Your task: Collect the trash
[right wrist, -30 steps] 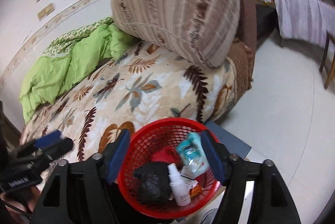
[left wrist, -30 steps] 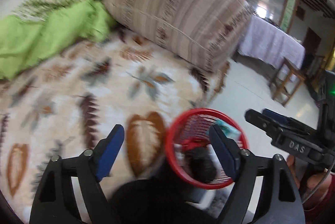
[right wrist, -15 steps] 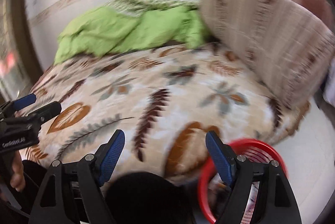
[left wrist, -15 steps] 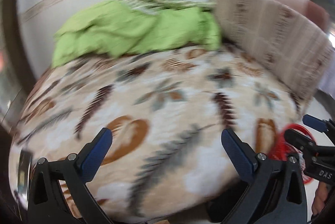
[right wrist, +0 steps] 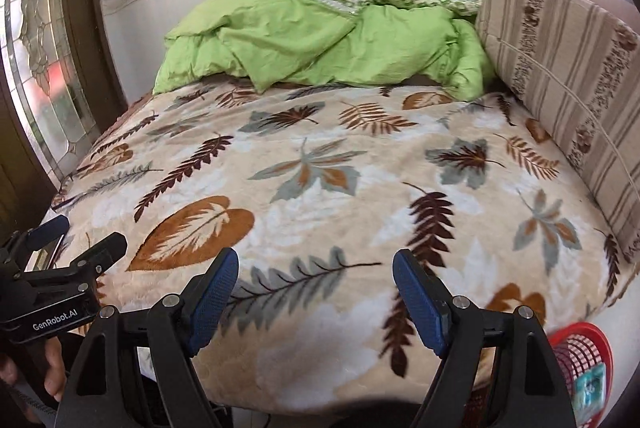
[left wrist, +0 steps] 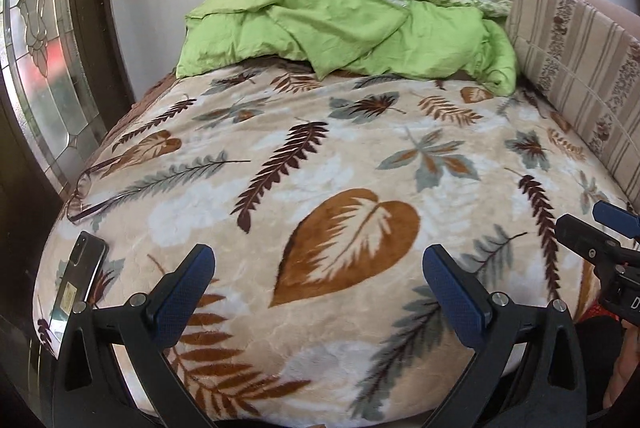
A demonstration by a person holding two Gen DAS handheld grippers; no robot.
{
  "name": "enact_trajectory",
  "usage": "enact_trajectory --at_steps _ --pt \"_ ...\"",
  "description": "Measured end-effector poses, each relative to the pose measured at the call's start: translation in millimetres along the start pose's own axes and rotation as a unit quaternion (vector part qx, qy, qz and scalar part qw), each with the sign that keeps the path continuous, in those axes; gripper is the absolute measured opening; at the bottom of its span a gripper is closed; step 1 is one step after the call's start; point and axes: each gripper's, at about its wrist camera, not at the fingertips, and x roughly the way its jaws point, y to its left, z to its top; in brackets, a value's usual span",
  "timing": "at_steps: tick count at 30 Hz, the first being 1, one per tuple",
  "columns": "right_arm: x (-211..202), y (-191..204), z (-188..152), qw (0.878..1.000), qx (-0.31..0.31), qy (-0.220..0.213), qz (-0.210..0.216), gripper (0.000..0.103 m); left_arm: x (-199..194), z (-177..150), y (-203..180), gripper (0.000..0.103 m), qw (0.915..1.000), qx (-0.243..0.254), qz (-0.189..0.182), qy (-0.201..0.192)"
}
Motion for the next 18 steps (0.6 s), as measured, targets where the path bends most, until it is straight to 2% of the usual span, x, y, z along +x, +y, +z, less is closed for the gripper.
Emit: enact_trajectory --at_steps 5,7,12,16,17,18 --pt "26 7 5 1.000 -0.004 0.014 -0.004 0.082 0 -20 -21 0.103 0.9991 -0.017 0.025 0.028" --pt "38 8 8 1.000 -0.003 0.018 -0.009 0.082 4 -30 -56 0.103 0.9984 -0.028 0.024 0.044" --pt "88 8 19 0.998 -0.007 0.052 -0.026 0.082 56 -13 -24 0.103 0.9937 -0.053 0.031 0.094" --pt "130 3 31 0.995 0.011 0.096 -0.030 0.082 96 -17 -13 0.103 0.9868 -0.076 0.035 0.139" --pt "140 0 35 0.994 0.021 0.101 -0.032 0.082 109 -20 -1 0.103 0.9845 -0.079 0.037 0.153" --pt "147 -1 38 0.994 0.026 0.101 -0.040 0.082 120 -16 30 0.103 0.9831 -0.081 0.036 0.160"
